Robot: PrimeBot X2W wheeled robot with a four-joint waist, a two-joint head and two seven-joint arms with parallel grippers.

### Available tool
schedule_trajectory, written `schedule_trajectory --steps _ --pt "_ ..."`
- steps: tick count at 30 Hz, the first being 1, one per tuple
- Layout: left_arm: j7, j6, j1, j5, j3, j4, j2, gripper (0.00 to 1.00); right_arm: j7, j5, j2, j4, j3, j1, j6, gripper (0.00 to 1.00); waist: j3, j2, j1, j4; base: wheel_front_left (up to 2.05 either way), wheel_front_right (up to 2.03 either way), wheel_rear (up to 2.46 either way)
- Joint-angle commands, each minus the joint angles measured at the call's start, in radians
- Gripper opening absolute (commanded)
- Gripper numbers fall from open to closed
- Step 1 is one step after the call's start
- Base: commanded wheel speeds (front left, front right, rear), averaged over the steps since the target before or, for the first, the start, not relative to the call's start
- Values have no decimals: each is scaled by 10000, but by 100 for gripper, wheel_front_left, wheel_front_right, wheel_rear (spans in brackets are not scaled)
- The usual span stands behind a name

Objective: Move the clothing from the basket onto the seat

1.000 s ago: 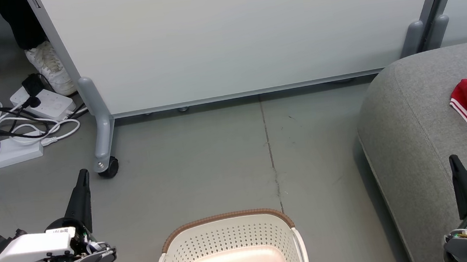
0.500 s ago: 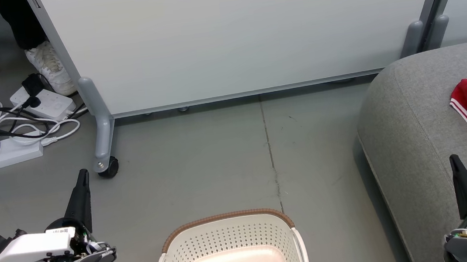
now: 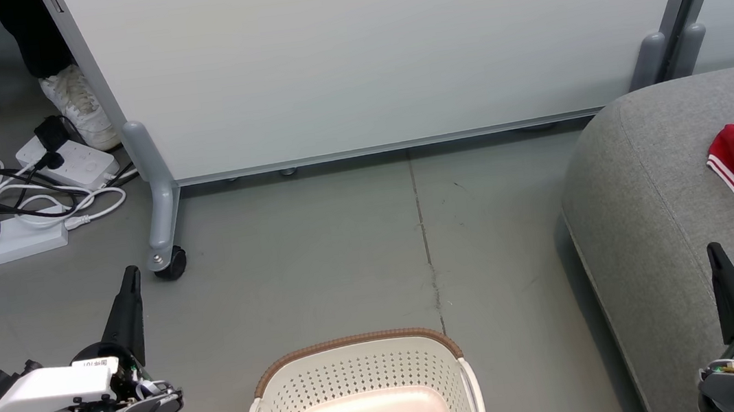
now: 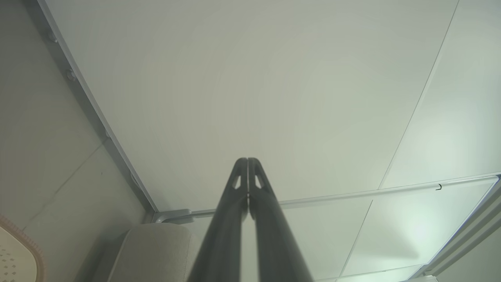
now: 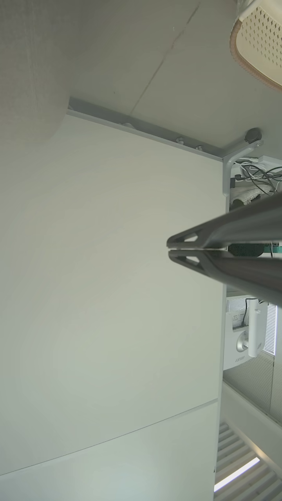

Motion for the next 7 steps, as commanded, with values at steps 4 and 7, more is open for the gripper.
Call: schedule_trajectory --steps 4,7 --pt "27 -34 -188 38 43 0 48 0 -76 120 -92 -65 35 -30 23 0 0 0 0 0 0 0 0" --pt "30 -34 -188 42 45 0 47 0 -101 118 -112 -69 51 -28 23 0 0 0 0 0 0 0 0"
